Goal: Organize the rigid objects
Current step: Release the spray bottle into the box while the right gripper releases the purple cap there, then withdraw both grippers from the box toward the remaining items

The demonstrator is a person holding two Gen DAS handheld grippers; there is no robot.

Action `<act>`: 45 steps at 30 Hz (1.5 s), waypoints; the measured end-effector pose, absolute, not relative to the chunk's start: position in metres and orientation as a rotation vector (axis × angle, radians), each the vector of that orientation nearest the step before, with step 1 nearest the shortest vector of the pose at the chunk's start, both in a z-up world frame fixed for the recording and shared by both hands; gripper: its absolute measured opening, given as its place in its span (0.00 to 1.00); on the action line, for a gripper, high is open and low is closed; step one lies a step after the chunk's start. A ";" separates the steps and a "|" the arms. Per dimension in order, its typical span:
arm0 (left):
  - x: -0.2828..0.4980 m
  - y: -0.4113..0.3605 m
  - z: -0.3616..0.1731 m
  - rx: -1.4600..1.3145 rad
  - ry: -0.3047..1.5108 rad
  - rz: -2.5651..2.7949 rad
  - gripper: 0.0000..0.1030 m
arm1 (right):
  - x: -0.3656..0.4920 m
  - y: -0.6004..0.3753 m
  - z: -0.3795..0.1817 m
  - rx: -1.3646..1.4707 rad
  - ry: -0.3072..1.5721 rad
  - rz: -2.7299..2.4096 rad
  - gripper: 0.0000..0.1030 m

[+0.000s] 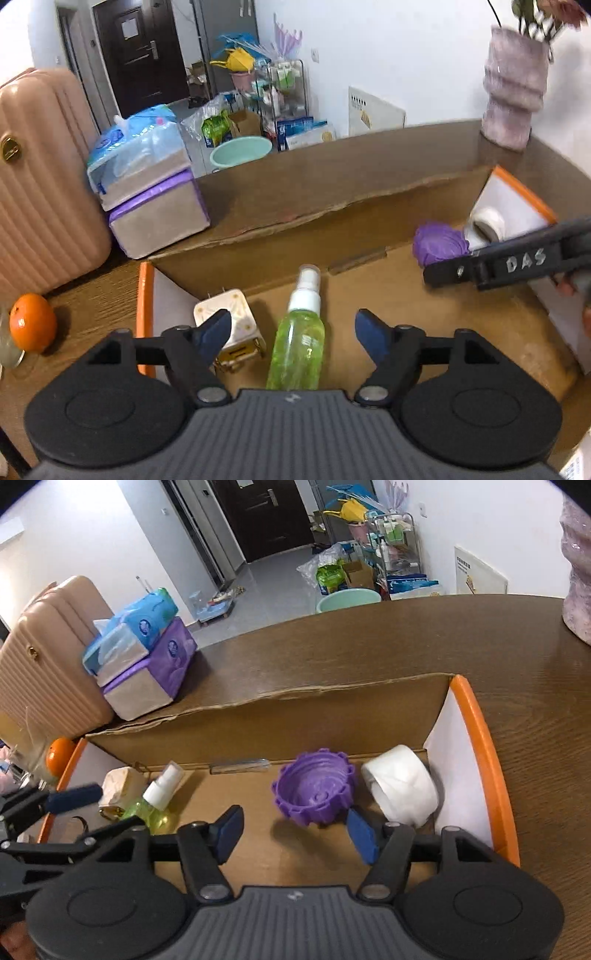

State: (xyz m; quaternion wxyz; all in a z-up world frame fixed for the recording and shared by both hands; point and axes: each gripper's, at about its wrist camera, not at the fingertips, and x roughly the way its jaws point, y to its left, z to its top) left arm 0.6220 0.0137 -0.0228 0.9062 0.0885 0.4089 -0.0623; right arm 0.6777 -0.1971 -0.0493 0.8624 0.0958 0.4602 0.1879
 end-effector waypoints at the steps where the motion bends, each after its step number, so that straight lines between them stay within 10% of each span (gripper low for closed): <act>1: 0.622 0.012 -0.024 0.192 0.853 -0.121 0.72 | 0.676 -0.199 -0.047 0.201 0.950 0.390 0.63; 23: 0.370 0.033 0.084 0.143 0.363 -0.015 0.90 | 0.486 -0.228 0.069 0.072 0.623 0.369 0.90; 45: 0.109 0.013 0.007 0.156 0.092 0.222 1.00 | 0.170 -0.240 0.000 -0.025 0.134 0.238 1.00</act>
